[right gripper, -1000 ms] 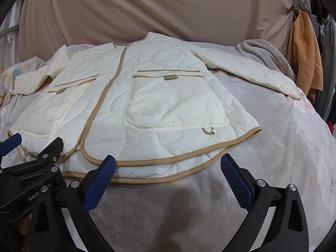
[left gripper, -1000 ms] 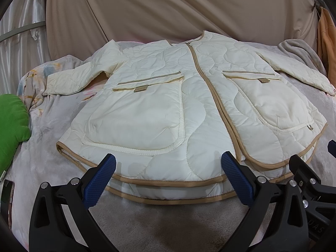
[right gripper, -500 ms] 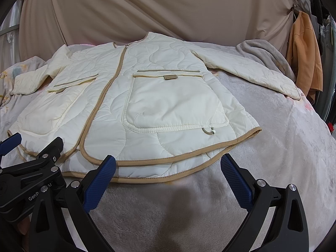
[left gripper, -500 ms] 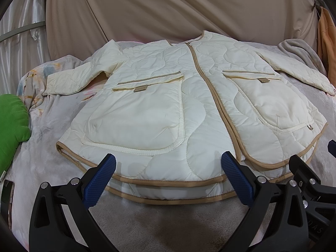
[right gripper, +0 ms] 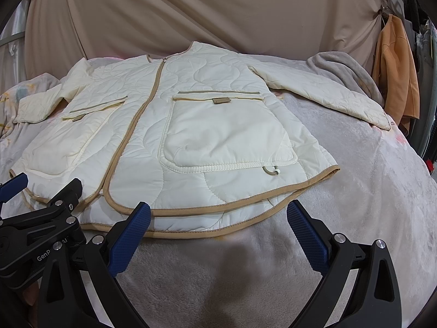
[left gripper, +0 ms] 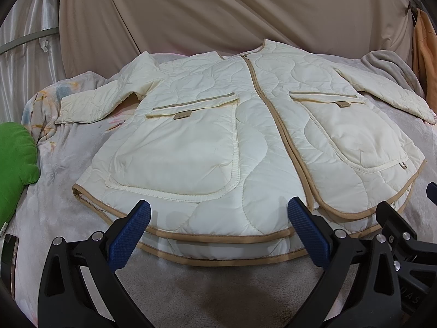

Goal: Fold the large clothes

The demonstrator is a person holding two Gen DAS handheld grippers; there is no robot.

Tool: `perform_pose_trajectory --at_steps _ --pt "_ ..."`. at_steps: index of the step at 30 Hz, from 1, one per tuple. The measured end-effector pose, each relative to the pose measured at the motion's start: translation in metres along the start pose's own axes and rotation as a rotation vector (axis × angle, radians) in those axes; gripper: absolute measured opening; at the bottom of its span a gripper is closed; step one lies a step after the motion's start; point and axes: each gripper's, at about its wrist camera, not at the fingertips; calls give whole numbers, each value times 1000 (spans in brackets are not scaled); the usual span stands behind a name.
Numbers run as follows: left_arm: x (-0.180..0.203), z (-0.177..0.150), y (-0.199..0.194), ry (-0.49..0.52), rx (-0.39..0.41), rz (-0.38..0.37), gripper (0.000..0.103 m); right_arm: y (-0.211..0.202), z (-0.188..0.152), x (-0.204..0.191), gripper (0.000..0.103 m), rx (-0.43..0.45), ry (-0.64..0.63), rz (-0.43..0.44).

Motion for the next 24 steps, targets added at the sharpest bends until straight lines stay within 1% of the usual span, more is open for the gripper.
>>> perform_pose_trajectory --at_steps 3,5,6,7,8,10,12,13,15,16,17,18,19,21,24 --pt "2 0 -1 -2 8 -11 98 0 -1 5 98 0 4 7" --pt "-2 0 -4 -22 16 -34 98 0 1 10 98 -7 24 31" --pt "-9 1 -5 -48 14 -59 98 -1 1 14 98 -9 31 39" --pt "-17 4 -5 -72 3 -81 98 -5 7 28 98 -13 53 62" --pt "-24 6 -6 -91 -8 -99 98 -6 9 34 98 -10 57 59" --pt "-40 13 -6 -122 -25 -115 98 -12 23 60 98 5 81 45" --pt "-56 21 -7 -147 -26 -109 98 -14 46 103 98 29 130 32" --pt "-65 27 -8 -160 -22 -104 98 -12 56 122 98 56 147 -6" --pt "-84 38 -8 -188 -10 -93 98 0 83 178 98 68 233 -39" --pt "-91 43 -7 -202 -5 -85 98 7 93 202 96 65 279 -61" --pt "-98 47 -6 -216 0 -73 98 19 105 237 94 52 351 -80" --pt "-106 52 -4 -230 6 -58 98 29 114 268 86 40 412 -88" --pt "-110 56 -3 -235 11 -49 98 36 118 287 84 36 455 -96" --pt "-116 67 3 -227 15 -30 98 58 130 340 84 23 555 -113" --pt "-119 81 15 -199 18 12 98 91 143 393 84 -15 656 -121"
Point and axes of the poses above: each gripper's, at about its wrist camera, not at the fingertips, and y roughly the way its jaws point, x to its right, z to its top, and after that the axes turned 11 degrees about -x, right-handed
